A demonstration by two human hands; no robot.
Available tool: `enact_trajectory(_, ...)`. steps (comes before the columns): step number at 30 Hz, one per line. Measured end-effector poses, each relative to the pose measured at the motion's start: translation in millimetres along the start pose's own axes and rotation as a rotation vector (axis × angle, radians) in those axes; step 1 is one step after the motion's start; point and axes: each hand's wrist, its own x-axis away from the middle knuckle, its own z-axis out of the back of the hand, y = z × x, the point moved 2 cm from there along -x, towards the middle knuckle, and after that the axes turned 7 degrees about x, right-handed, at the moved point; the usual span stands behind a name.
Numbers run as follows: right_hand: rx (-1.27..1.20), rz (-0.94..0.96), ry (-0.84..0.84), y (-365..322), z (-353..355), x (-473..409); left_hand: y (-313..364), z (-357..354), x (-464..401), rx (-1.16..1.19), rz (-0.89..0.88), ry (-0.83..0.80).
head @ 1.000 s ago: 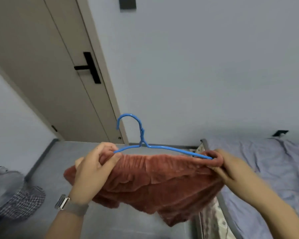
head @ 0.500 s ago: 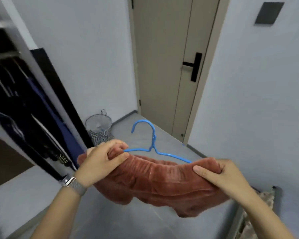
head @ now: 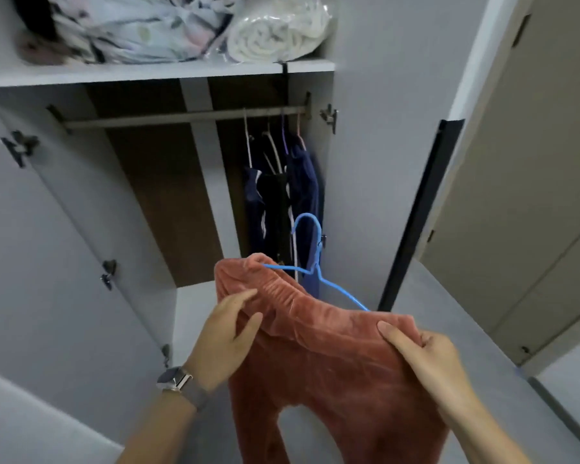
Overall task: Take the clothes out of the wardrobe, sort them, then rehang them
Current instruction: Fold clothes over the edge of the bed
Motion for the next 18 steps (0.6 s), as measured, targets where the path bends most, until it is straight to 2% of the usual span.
enact_trajectory(4, -0.08, -0.02, -0.057, -29.1, -89.0, -30.7, -48.6, 60.9, -14.7, 0.067, 0.074, 0.042)
enact_trajectory(8, -0.097, -0.033, -0.123, -59.8, -141.5, -59.9, -84.9, 95.6, -42.1, 0.114, 0.124, 0.078)
enact_trajectory(13, -0.131, -0.005, -0.122, -101.2, -183.3, -114.2, -110.7, 100.5, -97.0, 0.097, 0.105, 0.103)
enact_trajectory(18, -0.152, 0.045, -0.16, -133.6, -221.2, -185.1, -120.2, 80.1, -167.9, 0.167, 0.126, -0.04)
